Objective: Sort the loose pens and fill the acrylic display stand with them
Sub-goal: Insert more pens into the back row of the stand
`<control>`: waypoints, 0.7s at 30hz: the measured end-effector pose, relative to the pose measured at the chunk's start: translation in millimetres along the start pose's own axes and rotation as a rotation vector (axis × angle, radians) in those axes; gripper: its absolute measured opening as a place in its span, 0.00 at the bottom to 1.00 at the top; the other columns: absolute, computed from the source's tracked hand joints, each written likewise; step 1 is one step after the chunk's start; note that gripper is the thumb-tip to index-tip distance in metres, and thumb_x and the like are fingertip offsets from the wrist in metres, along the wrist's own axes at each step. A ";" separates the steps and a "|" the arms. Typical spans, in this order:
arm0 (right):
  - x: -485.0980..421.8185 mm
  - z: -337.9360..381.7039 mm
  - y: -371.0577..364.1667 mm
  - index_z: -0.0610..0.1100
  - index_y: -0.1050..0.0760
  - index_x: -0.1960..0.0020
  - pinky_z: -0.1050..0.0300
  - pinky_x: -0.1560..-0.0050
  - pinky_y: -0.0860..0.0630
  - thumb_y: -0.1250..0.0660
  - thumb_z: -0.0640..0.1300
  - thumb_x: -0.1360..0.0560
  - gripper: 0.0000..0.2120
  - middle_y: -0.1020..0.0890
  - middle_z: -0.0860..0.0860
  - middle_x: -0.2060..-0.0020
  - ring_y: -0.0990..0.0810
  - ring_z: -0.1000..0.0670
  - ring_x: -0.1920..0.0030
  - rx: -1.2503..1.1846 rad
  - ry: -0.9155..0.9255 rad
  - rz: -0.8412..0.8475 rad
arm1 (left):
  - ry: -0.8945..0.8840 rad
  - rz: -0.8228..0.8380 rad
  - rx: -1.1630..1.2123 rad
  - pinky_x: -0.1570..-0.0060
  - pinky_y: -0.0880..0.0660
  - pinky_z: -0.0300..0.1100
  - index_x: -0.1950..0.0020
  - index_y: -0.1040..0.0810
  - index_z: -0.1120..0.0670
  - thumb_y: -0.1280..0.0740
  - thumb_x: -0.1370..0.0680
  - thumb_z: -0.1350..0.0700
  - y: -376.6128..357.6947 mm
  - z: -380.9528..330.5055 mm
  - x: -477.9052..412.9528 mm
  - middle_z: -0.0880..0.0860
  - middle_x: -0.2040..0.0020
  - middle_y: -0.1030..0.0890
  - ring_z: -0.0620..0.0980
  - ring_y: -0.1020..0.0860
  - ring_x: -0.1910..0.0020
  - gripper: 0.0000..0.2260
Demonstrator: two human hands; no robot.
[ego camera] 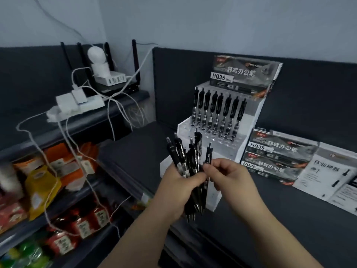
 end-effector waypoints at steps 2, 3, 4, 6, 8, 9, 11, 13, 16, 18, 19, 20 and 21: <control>-13.1 2.7 -2.6 0.45 0.21 0.62 0.65 0.70 0.32 0.33 0.44 0.25 0.08 0.24 0.55 0.75 0.30 0.56 0.73 0.034 0.000 -0.082 | 0.024 0.049 0.037 0.53 0.20 0.48 0.53 0.20 0.60 0.32 0.26 0.67 7.7 -3.8 -20.0 0.55 0.58 0.16 0.53 0.17 0.55 0.04; -18.3 5.1 -2.5 0.44 0.21 0.61 0.61 0.69 0.31 0.33 0.44 0.25 0.08 0.23 0.54 0.74 0.29 0.54 0.72 0.039 0.005 -0.123 | 0.046 0.061 0.052 0.55 0.20 0.47 0.52 0.21 0.62 0.32 0.26 0.66 11.6 -4.9 -29.4 0.55 0.59 0.17 0.52 0.17 0.57 0.04; -23.0 8.1 -1.3 0.44 0.21 0.60 0.59 0.69 0.30 0.34 0.44 0.24 0.07 0.22 0.53 0.72 0.28 0.53 0.71 0.046 0.015 -0.167 | 0.071 0.066 0.066 0.58 0.21 0.45 0.51 0.22 0.62 0.32 0.25 0.65 15.3 -6.1 -37.9 0.54 0.61 0.17 0.51 0.17 0.58 0.04; -30.1 16.9 4.8 0.43 0.22 0.60 0.61 0.68 0.29 0.34 0.43 0.24 0.07 0.22 0.51 0.71 0.28 0.55 0.71 0.074 0.057 -0.269 | 0.100 0.075 0.092 0.60 0.23 0.42 0.50 0.23 0.61 0.32 0.25 0.64 21.0 -8.0 -53.3 0.53 0.62 0.18 0.49 0.17 0.61 0.05; -36.1 27.6 15.2 0.45 0.22 0.60 0.67 0.68 0.29 0.34 0.42 0.25 0.06 0.21 0.52 0.70 0.27 0.58 0.71 0.110 0.119 -0.398 | 0.099 0.097 0.106 0.61 0.22 0.40 0.48 0.24 0.61 0.33 0.24 0.63 22.8 -11.1 -66.3 0.53 0.60 0.18 0.48 0.17 0.62 0.06; -39.0 33.5 21.5 0.46 0.22 0.59 0.68 0.68 0.29 0.33 0.42 0.25 0.04 0.21 0.53 0.69 0.26 0.60 0.71 0.127 0.147 -0.468 | 0.099 0.111 0.114 0.61 0.22 0.40 0.47 0.24 0.61 0.33 0.24 0.62 22.3 -12.6 -71.7 0.53 0.59 0.18 0.47 0.17 0.62 0.07; -46.0 44.1 34.8 0.46 0.21 0.55 0.70 0.66 0.29 0.32 0.43 0.25 0.02 0.20 0.54 0.67 0.25 0.62 0.70 0.149 0.196 -0.586 | 0.106 0.132 0.145 0.62 0.21 0.39 0.46 0.25 0.62 0.34 0.23 0.62 18.9 -14.9 -79.5 0.54 0.59 0.19 0.47 0.18 0.64 0.07; -51.8 52.9 47.5 0.45 0.21 0.51 0.70 0.65 0.28 0.33 0.42 0.25 0.04 0.18 0.54 0.65 0.24 0.63 0.68 0.151 0.237 -0.678 | 0.118 0.149 0.183 0.64 0.21 0.40 0.48 0.25 0.61 0.35 0.23 0.62 14.3 -15.8 -83.5 0.54 0.60 0.19 0.47 0.19 0.65 0.05; -61.9 58.8 63.4 0.46 0.20 0.50 0.62 0.58 0.22 0.33 0.42 0.25 0.05 0.16 0.53 0.61 0.18 0.58 0.61 0.178 0.259 -0.739 | 0.129 0.142 0.185 0.63 0.21 0.42 0.51 0.24 0.60 0.36 0.22 0.62 5.7 -16.6 -86.6 0.54 0.60 0.19 0.47 0.19 0.66 0.02; -70.2 57.1 71.1 0.46 0.20 0.49 0.61 0.55 0.21 0.33 0.43 0.25 0.06 0.16 0.53 0.59 0.17 0.55 0.58 0.213 0.248 -0.732 | 0.135 0.124 0.171 0.63 0.21 0.41 0.52 0.24 0.60 0.36 0.22 0.62 -0.1 -17.6 -87.2 0.54 0.61 0.19 0.47 0.19 0.67 0.02; -74.1 55.4 73.6 0.45 0.20 0.48 0.62 0.54 0.21 0.33 0.43 0.25 0.07 0.16 0.54 0.59 0.17 0.55 0.57 0.242 0.239 -0.718 | 0.139 0.115 0.165 0.63 0.21 0.41 0.52 0.24 0.59 0.36 0.22 0.63 -2.4 -17.9 -87.2 0.53 0.61 0.18 0.47 0.19 0.67 0.02; -78.0 53.3 75.5 0.45 0.20 0.47 0.62 0.53 0.21 0.33 0.43 0.25 0.08 0.16 0.54 0.58 0.17 0.56 0.57 0.270 0.229 -0.701 | 0.143 0.109 0.160 0.63 0.21 0.41 0.52 0.24 0.59 0.36 0.22 0.63 -4.3 -18.9 -86.8 0.53 0.61 0.18 0.47 0.19 0.67 0.02; -81.9 50.3 77.3 0.45 0.20 0.46 0.62 0.52 0.21 0.33 0.43 0.25 0.09 0.16 0.54 0.58 0.18 0.57 0.57 0.292 0.218 -0.681 | 0.142 0.101 0.155 0.63 0.21 0.41 0.53 0.24 0.59 0.36 0.22 0.63 -5.5 -20.0 -86.5 0.53 0.62 0.18 0.47 0.19 0.67 0.02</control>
Point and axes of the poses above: each hand's wrist, its own x-axis away from the middle knuckle, its own y-axis out of the back of the hand, z = x × y, the point moved 2 cm from there along -x, towards the middle knuckle
